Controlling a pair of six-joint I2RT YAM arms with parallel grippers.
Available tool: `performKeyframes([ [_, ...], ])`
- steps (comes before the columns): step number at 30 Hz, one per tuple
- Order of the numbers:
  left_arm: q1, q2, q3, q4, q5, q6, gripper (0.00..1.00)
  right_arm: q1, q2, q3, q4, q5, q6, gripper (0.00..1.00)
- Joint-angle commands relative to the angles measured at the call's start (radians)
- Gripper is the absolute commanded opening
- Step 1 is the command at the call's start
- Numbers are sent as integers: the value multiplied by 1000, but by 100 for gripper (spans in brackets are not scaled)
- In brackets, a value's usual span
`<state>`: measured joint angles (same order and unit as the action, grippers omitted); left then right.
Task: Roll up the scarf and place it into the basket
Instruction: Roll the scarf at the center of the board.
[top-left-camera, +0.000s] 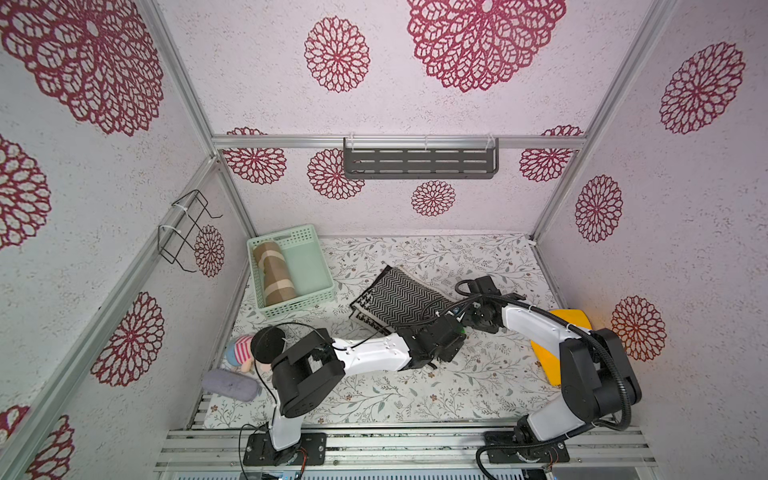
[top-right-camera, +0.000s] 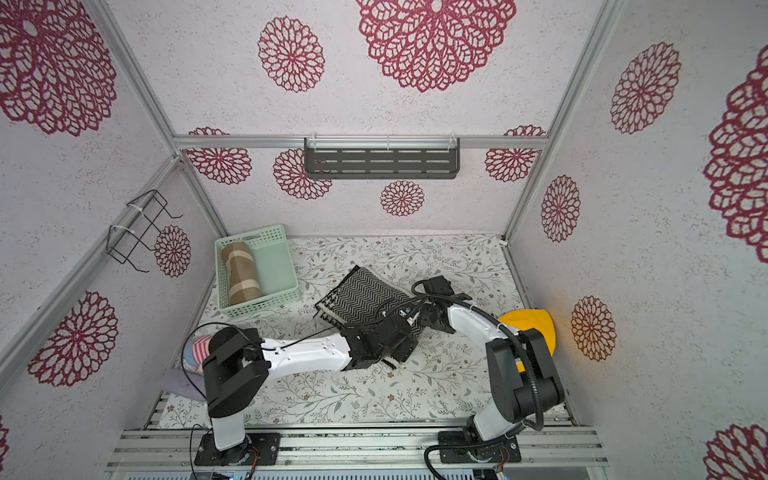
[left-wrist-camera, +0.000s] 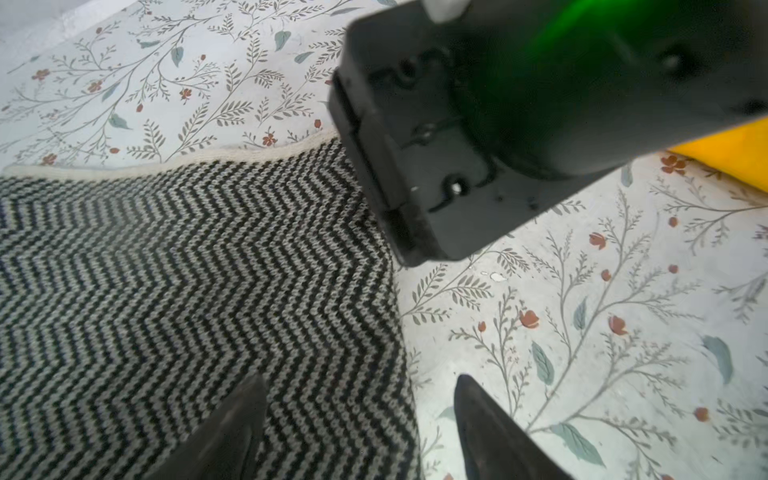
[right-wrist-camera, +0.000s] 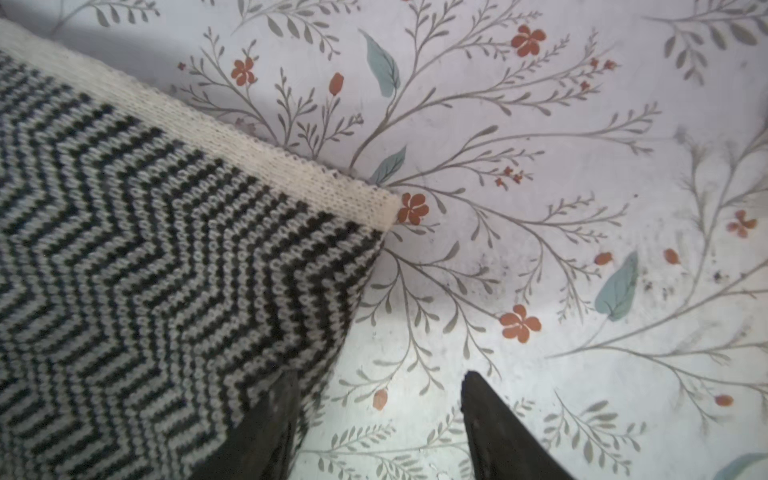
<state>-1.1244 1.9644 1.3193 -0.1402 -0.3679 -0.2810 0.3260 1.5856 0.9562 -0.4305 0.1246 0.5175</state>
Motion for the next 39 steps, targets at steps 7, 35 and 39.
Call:
performKeyframes([
  [7, -25, 125, 84, -137, -128, 69, 75, -45, 71, 70, 65, -58, -56, 64],
  [35, -74, 24, -116, -337, -60, -88, 49, -24, -72, -220, 128, -319, 89, 55],
  [39, -74, -75, -206, -332, -24, -126, 30, 11, -149, -231, 80, -282, 107, 55],
])
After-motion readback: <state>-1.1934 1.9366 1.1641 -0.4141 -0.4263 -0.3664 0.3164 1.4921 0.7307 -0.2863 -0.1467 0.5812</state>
